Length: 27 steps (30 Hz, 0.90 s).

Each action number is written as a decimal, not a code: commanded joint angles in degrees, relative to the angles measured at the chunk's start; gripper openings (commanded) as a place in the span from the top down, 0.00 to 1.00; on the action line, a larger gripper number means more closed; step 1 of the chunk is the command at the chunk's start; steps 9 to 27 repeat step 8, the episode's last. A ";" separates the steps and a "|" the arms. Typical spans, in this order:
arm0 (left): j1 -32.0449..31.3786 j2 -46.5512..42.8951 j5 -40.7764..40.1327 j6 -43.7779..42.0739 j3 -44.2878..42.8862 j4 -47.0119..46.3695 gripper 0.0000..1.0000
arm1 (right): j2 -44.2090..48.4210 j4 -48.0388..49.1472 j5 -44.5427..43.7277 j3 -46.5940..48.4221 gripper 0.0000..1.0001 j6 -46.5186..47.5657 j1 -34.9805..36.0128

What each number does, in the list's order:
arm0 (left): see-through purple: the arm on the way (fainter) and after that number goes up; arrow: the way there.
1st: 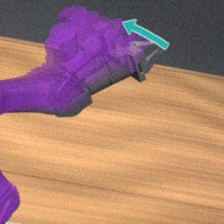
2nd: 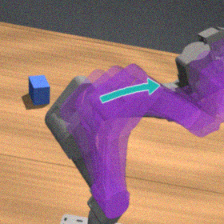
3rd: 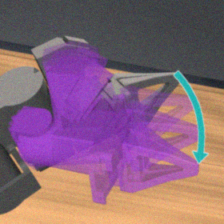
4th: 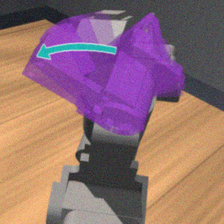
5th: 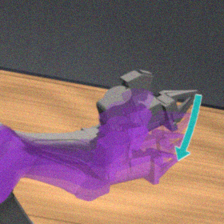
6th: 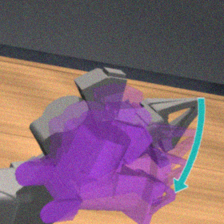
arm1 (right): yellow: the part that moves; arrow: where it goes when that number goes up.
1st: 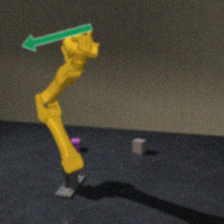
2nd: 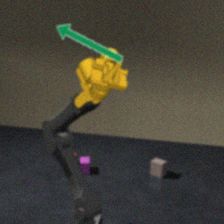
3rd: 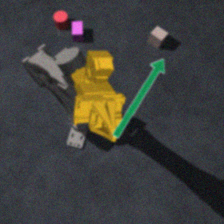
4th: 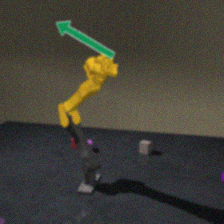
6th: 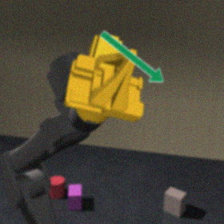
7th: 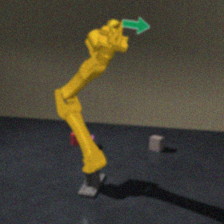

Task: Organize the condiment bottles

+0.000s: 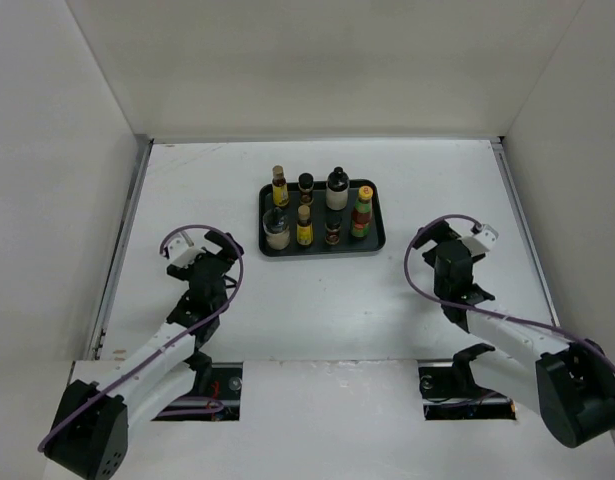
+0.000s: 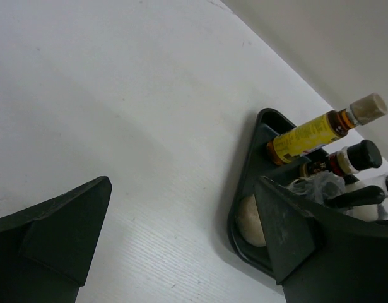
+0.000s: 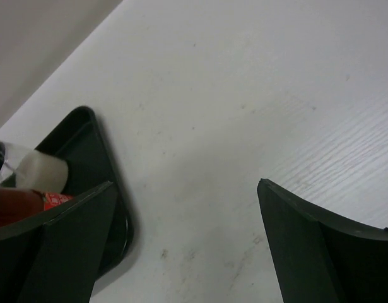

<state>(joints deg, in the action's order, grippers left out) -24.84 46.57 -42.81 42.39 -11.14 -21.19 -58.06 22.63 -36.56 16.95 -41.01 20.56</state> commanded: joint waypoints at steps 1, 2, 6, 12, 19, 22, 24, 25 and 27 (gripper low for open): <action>-1.04 -2.18 -0.08 -0.38 -3.98 4.22 0.00 | -1.17 -0.22 8.43 3.18 0.00 -4.95 -1.00; -1.13 -2.44 -0.17 -0.38 -3.98 4.31 0.00 | -1.44 -0.22 8.43 3.18 0.00 -4.95 -1.00; -1.04 0.27 0.18 -0.29 -4.59 3.61 0.00 | -3.28 -0.22 9.22 4.58 0.00 -4.87 -0.65; -1.22 1.77 0.18 -0.29 -5.21 3.88 0.00 | -3.72 -0.13 9.75 4.93 0.00 -4.25 -0.04; -1.22 1.77 0.18 -0.29 -5.21 3.88 0.00 | -3.72 -0.13 9.75 4.93 0.00 -4.25 -0.04; -1.22 1.77 0.18 -0.29 -5.21 3.88 0.00 | -3.72 -0.13 9.75 4.93 0.00 -4.25 -0.04; -1.22 1.77 0.18 -0.29 -5.21 3.88 0.00 | -3.72 -0.13 9.75 4.93 0.00 -4.25 -0.04; -1.22 1.77 0.18 -0.29 -5.21 3.88 0.00 | -3.72 -0.13 9.75 4.93 0.00 -4.25 -0.04; -1.22 1.77 0.18 -0.29 -5.21 3.88 0.00 | -3.72 -0.13 9.75 4.93 0.00 -4.25 -0.04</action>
